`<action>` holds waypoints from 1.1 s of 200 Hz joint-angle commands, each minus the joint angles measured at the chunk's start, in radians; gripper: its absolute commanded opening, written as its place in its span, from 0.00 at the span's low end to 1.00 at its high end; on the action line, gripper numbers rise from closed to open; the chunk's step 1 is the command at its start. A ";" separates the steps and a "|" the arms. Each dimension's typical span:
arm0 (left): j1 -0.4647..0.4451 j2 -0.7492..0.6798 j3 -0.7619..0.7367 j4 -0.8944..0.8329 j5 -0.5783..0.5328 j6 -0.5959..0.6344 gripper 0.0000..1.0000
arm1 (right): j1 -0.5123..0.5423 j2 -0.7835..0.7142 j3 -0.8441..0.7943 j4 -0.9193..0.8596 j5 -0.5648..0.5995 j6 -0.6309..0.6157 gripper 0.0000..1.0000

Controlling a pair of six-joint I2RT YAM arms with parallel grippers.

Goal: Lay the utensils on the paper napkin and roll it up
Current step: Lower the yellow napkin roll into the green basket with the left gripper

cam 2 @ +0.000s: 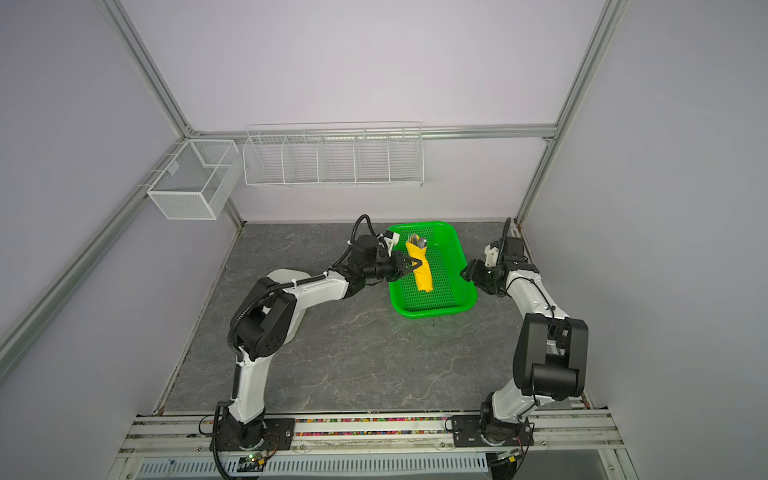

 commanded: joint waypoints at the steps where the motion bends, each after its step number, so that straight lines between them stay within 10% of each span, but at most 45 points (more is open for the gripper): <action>1: -0.006 0.043 0.054 0.002 0.001 -0.027 0.00 | 0.006 0.030 0.055 -0.009 -0.057 -0.062 0.63; 220: -0.021 0.419 0.560 -0.368 0.109 0.070 0.00 | 0.067 0.003 -0.061 0.084 -0.242 -0.036 0.64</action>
